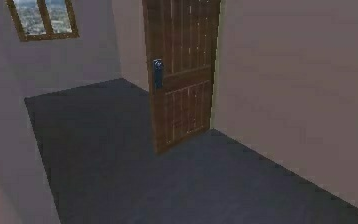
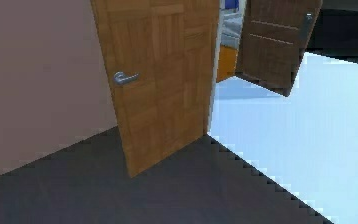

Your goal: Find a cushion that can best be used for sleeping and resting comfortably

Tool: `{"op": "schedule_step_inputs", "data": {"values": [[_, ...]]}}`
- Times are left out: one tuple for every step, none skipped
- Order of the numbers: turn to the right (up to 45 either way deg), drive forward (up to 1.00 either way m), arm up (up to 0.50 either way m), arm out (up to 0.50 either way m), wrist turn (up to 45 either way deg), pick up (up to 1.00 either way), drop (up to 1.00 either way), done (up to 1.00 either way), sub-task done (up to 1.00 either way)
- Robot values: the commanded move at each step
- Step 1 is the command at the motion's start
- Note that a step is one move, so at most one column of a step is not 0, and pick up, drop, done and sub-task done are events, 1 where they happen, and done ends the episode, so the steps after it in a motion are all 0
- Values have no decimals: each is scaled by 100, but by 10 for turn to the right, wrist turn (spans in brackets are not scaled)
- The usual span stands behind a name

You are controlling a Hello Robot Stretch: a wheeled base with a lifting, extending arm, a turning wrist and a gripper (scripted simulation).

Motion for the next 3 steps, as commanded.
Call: {"op": "schedule_step_inputs", "data": {"values": [[300, 0, 0, 0, 0, 0, 0, 0, 0], [0, 45, 0, 0, 0, 0, 0, 0, 0], [-420, 0, 0, 0, 0, 0, 0, 0, 0]]}}
